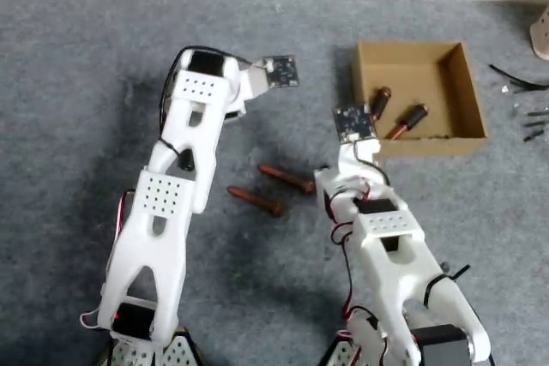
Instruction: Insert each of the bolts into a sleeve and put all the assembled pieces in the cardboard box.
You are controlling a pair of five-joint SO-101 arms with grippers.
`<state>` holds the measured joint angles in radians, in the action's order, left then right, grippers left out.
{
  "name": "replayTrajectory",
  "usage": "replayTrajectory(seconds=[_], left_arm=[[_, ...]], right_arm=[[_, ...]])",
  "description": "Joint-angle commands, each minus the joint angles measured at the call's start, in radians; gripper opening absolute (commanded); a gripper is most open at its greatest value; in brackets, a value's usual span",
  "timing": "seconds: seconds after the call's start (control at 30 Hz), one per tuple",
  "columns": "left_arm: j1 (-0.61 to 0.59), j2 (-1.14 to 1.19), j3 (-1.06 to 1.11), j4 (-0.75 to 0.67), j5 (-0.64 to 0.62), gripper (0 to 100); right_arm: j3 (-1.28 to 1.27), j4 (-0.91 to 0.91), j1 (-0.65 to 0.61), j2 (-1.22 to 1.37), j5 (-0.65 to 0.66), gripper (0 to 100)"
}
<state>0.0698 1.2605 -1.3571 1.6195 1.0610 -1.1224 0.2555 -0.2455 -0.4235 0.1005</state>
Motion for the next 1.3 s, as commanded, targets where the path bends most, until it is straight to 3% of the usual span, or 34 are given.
replayTrajectory(seconds=[0.0, 0.2, 0.63, 0.93, 1.27], left_arm=[[-0.008, -0.033, -0.148, 0.152, -0.017, 1], [-0.001, -0.104, -0.303, 0.155, -0.265, 1], [0.166, -0.395, -0.271, 0.161, -0.631, 1], [0.211, -0.799, 0.193, 0.157, -0.686, 1], [0.389, -1.152, 0.748, 0.155, -0.684, 1]], right_arm=[[0.008, -0.03, 0.019, -0.03, 0.0, 10.6], [0.01, -0.03, 0.071, -0.039, -0.008, 10.6], [0.012, -0.031, 0.084, -0.031, -0.003, 10.6], [0.012, -0.031, 0.084, -0.039, -0.003, 10.6], [0.01, -0.03, 0.09, -0.042, -0.006, 10.6]])
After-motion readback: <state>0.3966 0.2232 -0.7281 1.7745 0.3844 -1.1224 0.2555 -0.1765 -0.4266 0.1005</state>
